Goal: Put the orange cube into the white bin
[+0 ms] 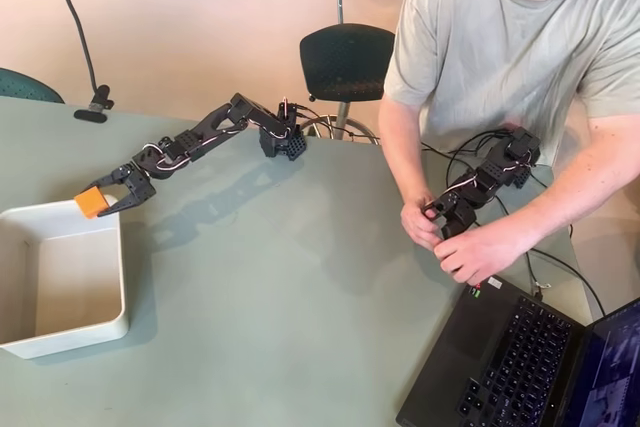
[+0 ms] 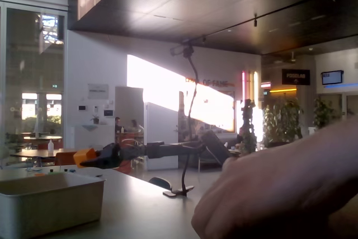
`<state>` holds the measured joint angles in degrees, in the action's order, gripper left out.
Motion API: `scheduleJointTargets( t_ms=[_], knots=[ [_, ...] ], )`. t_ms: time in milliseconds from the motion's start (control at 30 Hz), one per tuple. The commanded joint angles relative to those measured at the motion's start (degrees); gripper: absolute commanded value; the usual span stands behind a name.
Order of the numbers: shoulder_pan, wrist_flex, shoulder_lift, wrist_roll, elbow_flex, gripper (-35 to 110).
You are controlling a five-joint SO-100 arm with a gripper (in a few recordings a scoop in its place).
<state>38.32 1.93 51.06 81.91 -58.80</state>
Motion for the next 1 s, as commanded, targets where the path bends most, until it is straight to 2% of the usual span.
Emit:
scheduleJointTargets(
  t_ms=[0,100,300,433,733,833,967],
  knots=[
    [-0.5,-0.1,4.0,0.4,1.9,28],
    [-0.4,-0.1,4.0,0.4,1.9,33],
    [-1.0,-0.1,3.9,0.5,1.8,53],
    [-1.1,-0.1,3.9,0.6,1.8,59],
    [-1.0,0.0,6.8,-0.5,1.9,56],
    [-1.0,0.0,9.4,-5.4,1.2,48],
    [-1.1,0.0,12.7,-12.5,1.1,29]
  ],
)
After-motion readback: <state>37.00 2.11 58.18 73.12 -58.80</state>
